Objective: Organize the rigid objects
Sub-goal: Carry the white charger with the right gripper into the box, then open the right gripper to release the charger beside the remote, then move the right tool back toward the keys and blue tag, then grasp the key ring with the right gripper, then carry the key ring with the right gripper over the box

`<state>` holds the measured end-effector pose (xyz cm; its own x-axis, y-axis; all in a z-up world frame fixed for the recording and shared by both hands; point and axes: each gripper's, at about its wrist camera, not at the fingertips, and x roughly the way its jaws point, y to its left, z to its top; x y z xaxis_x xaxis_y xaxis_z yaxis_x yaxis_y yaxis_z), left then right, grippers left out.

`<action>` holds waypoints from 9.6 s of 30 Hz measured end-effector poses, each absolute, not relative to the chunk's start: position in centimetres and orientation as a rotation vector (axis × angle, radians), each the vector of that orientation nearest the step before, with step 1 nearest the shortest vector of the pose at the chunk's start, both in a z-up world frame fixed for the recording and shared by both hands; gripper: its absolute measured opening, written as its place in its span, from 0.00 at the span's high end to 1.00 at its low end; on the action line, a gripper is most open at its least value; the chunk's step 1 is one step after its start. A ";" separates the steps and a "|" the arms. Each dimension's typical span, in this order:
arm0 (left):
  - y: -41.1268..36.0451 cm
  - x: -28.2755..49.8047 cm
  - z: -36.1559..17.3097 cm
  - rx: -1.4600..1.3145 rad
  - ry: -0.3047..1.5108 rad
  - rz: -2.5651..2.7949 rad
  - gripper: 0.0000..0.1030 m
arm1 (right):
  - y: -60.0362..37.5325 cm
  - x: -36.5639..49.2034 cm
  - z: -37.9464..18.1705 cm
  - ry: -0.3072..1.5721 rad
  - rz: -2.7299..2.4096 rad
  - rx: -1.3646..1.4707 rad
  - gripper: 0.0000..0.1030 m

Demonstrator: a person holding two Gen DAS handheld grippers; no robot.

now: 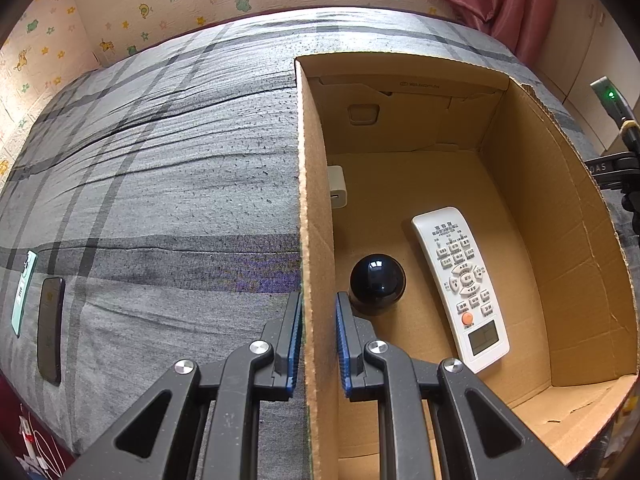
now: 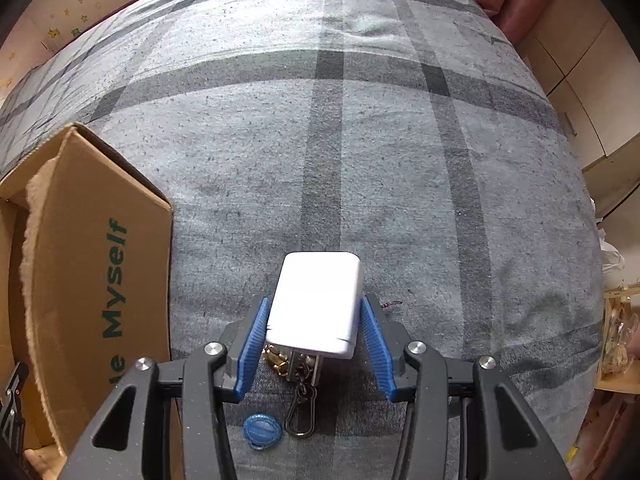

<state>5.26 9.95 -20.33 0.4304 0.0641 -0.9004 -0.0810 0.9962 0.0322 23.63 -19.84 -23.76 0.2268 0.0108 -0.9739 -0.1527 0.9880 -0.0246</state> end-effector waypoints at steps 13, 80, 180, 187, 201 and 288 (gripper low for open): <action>9.7 5.1 -20.1 -0.011 1.122 0.094 0.83 | -19.0 22.6 -19.3 1.266 0.134 -0.157 0.51; 10.0 5.1 -20.3 -0.018 1.118 0.082 0.83 | 0.3 19.9 -22.9 1.311 0.423 -0.291 0.51; 9.3 4.9 -20.7 0.001 1.126 0.096 0.88 | -21.1 18.1 -22.8 1.226 0.172 -0.055 0.01; 9.4 5.1 -20.9 -0.004 1.126 0.096 0.88 | -21.5 19.1 -25.2 1.251 0.155 -0.056 0.01; 9.4 5.0 -20.9 0.000 1.126 0.098 0.88 | -21.4 19.4 -28.0 1.289 0.142 -0.087 0.01; 9.2 4.7 -21.0 0.007 1.113 0.097 0.88 | -5.2 14.4 -11.8 1.025 0.444 -0.265 0.73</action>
